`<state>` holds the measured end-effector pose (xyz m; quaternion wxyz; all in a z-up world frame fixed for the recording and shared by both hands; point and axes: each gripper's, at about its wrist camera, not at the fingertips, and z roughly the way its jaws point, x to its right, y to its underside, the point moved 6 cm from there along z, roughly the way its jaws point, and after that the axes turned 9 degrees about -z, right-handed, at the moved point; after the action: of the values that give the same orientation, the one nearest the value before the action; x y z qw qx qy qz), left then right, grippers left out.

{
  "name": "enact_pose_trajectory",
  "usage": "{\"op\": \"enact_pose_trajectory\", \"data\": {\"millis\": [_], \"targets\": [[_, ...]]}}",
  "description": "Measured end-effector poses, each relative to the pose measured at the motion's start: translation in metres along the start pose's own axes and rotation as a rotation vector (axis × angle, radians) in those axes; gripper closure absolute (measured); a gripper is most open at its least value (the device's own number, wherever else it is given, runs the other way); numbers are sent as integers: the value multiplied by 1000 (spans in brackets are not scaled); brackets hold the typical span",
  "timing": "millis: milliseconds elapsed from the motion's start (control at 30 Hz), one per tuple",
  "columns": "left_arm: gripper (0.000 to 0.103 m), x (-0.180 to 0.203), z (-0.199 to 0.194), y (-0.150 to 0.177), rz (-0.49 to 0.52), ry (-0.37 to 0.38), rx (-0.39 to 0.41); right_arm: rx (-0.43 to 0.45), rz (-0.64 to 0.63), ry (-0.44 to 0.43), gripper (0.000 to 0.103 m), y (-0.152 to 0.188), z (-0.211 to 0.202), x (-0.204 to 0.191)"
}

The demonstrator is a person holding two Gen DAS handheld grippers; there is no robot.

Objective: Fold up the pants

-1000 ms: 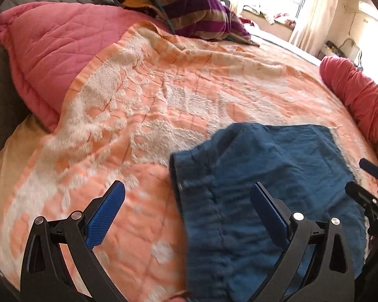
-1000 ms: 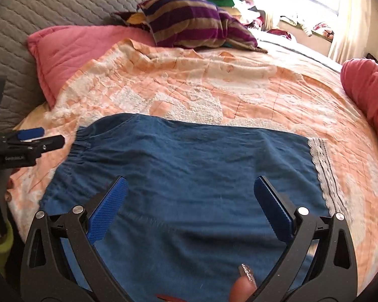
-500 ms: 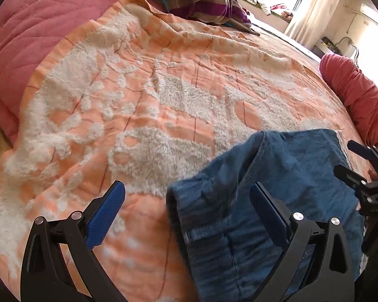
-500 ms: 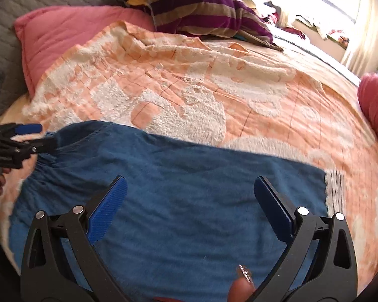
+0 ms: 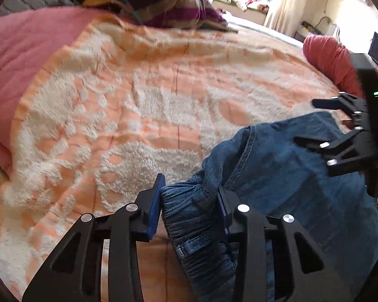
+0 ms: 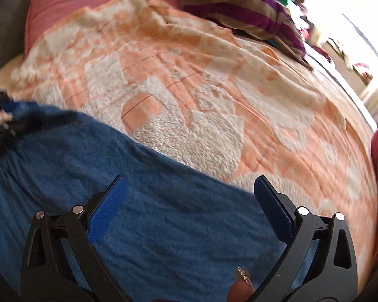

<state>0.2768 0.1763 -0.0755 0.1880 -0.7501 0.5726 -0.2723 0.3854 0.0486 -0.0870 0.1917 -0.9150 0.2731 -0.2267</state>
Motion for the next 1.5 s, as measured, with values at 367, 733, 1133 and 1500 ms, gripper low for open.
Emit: {"op": "enact_pose_trajectory", "data": {"millis": [367,733,1133,1500], "targets": [[70,7,-31,5,51,5,89,9,-301,13,32,-18,11,-35],[70,13,-41,12,97,-47,132,181,-107,-80,99,8,-45,-44],[70,52,-96,31,196,-29,237,385,102,-86,100,73,-170,-61],[69,44,-129,105,165,15,175,387,68,-148,100,143,-213,-150]]}}
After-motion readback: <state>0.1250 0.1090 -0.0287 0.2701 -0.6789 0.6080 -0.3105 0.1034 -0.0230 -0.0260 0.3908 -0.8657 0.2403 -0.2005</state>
